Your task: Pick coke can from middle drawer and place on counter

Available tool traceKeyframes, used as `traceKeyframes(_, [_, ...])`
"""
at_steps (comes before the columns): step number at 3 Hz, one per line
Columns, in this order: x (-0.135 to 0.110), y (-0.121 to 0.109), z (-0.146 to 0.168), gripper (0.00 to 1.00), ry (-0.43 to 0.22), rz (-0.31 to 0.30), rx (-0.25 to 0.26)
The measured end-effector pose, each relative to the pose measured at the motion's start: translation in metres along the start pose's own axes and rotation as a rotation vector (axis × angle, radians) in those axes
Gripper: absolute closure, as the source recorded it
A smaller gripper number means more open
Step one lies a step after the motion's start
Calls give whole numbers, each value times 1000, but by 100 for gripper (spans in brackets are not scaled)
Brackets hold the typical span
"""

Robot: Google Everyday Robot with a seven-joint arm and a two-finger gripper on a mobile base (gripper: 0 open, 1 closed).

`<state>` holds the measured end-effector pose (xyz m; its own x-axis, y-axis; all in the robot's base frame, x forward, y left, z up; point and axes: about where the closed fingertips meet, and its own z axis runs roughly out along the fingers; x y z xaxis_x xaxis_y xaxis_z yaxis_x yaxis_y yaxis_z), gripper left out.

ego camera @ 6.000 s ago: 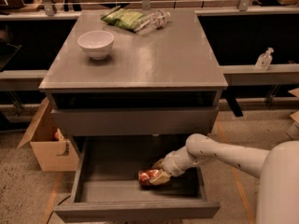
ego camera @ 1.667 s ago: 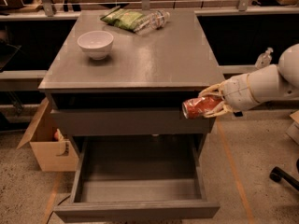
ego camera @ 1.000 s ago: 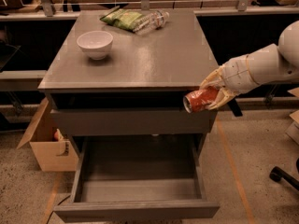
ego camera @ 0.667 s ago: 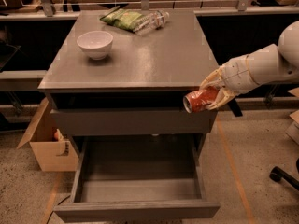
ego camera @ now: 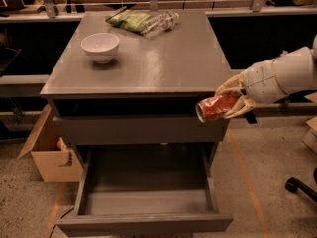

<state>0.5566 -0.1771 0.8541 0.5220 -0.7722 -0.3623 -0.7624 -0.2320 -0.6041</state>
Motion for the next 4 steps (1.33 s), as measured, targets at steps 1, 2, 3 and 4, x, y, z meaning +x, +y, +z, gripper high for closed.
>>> traceKeyframes(1, [-33, 12, -41, 100, 21, 18, 12])
traceKeyframes(2, [-45, 3, -67, 100, 40, -7, 33])
traceKeyframes(3, [-33, -15, -74, 100, 47, -25, 41])
traceKeyframes(4, [-9, -41, -61, 100, 29, -49, 43])
